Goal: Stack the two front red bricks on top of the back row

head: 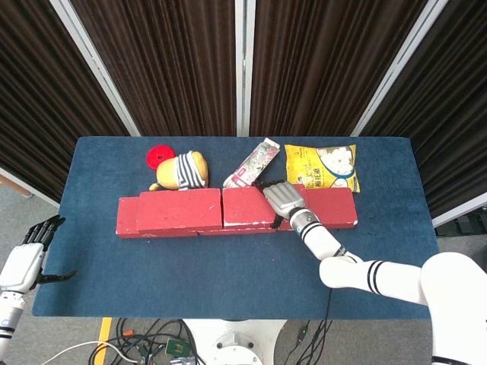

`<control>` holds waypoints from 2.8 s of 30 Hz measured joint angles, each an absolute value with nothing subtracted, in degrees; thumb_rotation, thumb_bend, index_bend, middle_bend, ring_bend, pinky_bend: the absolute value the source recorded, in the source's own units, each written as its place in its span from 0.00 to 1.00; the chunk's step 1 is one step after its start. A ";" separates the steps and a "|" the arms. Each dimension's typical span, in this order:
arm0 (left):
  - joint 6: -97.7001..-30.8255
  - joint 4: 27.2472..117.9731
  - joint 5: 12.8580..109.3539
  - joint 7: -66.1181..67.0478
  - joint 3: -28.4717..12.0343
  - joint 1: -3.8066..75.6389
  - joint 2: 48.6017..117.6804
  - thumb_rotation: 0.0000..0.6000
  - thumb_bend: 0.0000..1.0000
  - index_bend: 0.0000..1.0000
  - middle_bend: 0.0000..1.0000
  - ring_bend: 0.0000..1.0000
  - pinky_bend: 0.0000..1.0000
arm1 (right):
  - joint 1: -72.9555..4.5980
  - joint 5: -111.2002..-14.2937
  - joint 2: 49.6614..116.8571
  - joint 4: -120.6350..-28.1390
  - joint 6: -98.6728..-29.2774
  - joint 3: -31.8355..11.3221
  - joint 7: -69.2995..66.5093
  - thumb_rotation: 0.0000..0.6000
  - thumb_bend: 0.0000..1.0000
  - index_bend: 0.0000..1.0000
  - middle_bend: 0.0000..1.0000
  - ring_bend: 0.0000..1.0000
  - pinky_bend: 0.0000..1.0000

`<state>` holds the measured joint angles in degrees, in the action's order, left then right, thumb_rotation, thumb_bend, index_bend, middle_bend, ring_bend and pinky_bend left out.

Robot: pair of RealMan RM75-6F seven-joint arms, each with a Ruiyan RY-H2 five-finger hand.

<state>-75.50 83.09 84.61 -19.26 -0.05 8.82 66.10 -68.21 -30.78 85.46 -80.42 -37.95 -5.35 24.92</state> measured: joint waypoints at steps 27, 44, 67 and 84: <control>-75.37 81.93 84.39 -20.75 -0.08 8.61 66.47 1.00 0.00 0.00 0.00 0.00 0.00 | -69.63 -28.35 86.24 -80.46 -38.82 -5.01 25.12 1.00 0.11 0.00 0.16 0.20 0.20; -75.35 81.40 84.54 -21.49 0.00 8.51 66.60 1.00 0.00 0.00 0.00 0.00 0.00 | -70.56 -26.73 86.95 -80.38 -39.08 -4.65 25.86 1.00 0.11 0.00 0.16 0.20 0.20; -75.17 81.17 84.56 -21.94 -0.02 8.54 66.59 1.00 0.00 0.00 0.00 0.00 0.00 | -70.86 -27.63 86.02 -80.53 -36.56 -4.54 24.12 1.00 0.00 0.00 0.00 0.00 0.00; -77.47 81.19 85.07 -21.42 -0.48 8.07 66.70 1.00 0.00 0.00 0.00 0.00 0.00 | -64.73 -38.97 74.19 -96.80 -48.66 -3.20 23.48 1.00 0.00 0.00 0.00 0.00 0.00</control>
